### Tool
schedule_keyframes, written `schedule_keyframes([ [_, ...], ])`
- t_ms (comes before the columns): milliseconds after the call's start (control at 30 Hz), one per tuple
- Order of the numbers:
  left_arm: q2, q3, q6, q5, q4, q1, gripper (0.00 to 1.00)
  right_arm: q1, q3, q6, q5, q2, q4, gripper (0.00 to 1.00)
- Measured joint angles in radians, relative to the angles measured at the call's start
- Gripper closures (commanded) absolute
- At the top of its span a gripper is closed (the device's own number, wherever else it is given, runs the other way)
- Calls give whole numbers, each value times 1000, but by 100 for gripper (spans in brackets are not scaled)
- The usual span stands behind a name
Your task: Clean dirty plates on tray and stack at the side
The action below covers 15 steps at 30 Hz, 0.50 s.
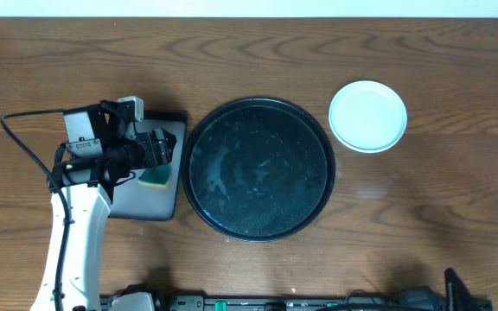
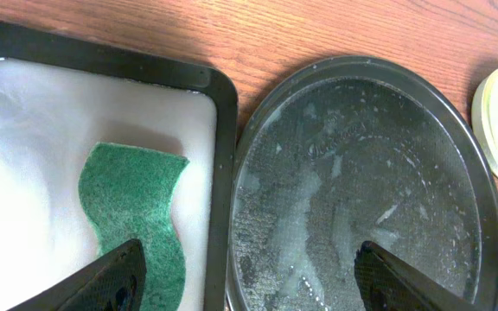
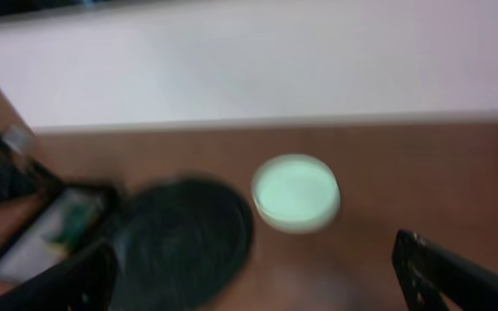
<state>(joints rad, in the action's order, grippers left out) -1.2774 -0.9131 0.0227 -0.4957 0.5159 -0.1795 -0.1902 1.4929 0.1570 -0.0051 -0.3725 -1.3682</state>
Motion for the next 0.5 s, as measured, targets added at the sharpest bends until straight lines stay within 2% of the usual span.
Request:
schedule_keyframes([
  [200, 0, 0, 0, 0, 0, 0, 22, 78, -24, 0, 0, 2, -287, 1],
  [500, 0, 0, 0, 0, 0, 0, 22, 105, -135, 0, 0, 5, -325, 1],
])
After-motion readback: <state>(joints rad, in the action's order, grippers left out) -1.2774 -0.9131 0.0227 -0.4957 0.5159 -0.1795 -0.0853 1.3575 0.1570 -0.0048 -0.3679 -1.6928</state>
